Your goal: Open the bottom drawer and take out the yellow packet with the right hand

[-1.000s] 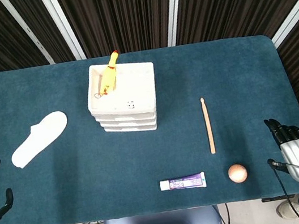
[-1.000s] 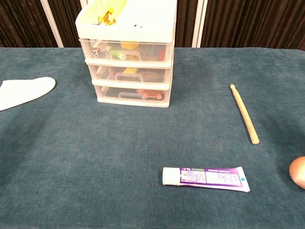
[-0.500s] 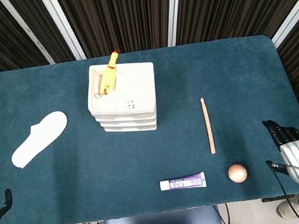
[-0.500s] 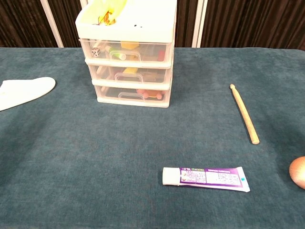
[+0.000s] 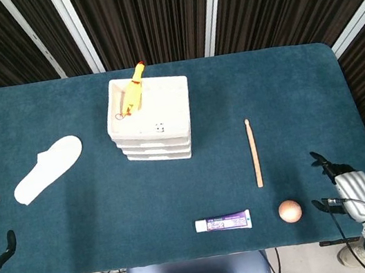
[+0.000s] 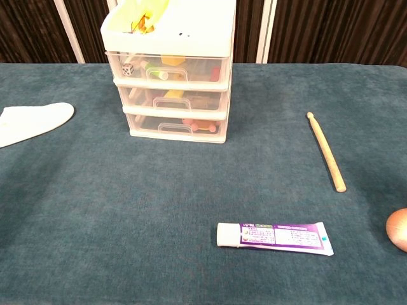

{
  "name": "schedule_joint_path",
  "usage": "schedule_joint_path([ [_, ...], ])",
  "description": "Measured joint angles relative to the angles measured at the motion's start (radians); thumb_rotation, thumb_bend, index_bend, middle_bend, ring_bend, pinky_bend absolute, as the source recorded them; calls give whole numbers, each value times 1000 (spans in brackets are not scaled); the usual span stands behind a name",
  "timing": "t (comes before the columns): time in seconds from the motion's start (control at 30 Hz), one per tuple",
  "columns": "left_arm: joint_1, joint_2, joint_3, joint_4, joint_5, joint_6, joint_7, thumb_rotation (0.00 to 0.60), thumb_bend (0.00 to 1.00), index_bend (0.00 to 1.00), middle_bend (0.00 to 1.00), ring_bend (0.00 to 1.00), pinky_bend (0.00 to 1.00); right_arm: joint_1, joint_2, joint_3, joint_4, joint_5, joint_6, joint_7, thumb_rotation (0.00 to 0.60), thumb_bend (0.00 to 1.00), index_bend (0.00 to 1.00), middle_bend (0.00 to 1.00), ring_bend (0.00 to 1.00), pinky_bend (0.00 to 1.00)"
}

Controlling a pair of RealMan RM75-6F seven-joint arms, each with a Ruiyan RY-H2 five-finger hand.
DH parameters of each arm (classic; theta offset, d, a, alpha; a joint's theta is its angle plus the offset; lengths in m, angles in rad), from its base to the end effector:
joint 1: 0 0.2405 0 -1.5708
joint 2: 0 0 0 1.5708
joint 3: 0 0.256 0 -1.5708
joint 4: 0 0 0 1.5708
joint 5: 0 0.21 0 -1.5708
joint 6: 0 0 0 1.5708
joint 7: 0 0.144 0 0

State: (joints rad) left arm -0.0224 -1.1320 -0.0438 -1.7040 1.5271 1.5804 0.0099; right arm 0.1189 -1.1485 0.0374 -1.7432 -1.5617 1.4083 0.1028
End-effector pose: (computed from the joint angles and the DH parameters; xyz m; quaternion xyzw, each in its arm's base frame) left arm -0.2943 0.1594 0.1581 -0.5545 -0.4020 -0.4290 0.5890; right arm -0.2703 -0.1840 0.1247 0.5875 -0.4640 0.4537 0.4835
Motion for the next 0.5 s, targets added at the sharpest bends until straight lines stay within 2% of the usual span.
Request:
schedule_joint_path([
  [0.13,-1,0,-1,-3,-3,-5,-10,600,511,23,0,0,0,30,-5,-17,-2,-25,-53,293,600,285,130,388,459,482],
  [0.27,-2,3,-3,-4,-8,-6,-21,600,511,23,0,0,0,66,-29,-26,9,-42,-109,487,600,298,127,433,507,656],
  [0.37,-3,6,-5,-6,-15,-12,-33,600,511,23,0,0,0,101,-64,-23,14,-38,-162,524,600,312,100,468,534,754],
  [0.5,-4,9,-3,-6,-13,-15,-44,600,511,23,0,0,0,165,-141,-2,14,4,-263,442,600,330,66,526,579,808],
])
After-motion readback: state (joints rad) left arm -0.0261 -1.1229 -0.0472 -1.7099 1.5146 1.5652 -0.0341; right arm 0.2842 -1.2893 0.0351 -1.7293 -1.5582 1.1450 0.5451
